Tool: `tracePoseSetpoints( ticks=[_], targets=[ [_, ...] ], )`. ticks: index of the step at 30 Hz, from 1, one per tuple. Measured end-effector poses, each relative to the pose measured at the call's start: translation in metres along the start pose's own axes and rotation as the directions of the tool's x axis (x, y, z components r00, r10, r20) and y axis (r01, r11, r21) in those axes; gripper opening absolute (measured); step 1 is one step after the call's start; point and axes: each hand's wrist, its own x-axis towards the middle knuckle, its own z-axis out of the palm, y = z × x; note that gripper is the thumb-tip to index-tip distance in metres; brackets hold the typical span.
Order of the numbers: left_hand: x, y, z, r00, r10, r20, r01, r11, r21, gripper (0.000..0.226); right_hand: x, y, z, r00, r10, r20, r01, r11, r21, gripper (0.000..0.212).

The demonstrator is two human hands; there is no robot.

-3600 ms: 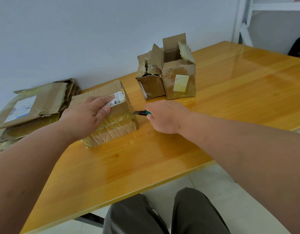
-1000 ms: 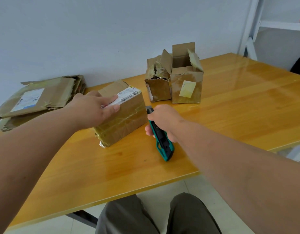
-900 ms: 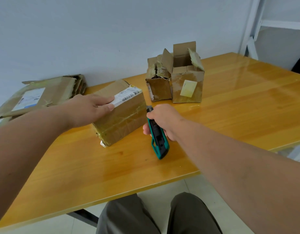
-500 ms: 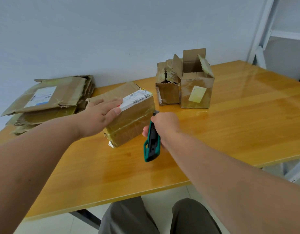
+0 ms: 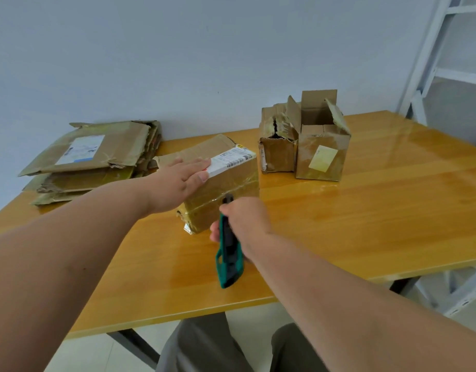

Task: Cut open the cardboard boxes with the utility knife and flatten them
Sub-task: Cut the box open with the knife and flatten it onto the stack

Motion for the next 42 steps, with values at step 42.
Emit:
tracePoseSetpoints(
  ticks=[42],
  targets=[
    [-0.014, -0.018, -0.035, 0.978, -0.036, 0.204, 0.112, 0.919, -0.378, 0.066, -0.005, 0.006, -0.021, 0.908, -0.301, 0.290, 0.416, 0.577, -0.703, 0.010]
  ],
)
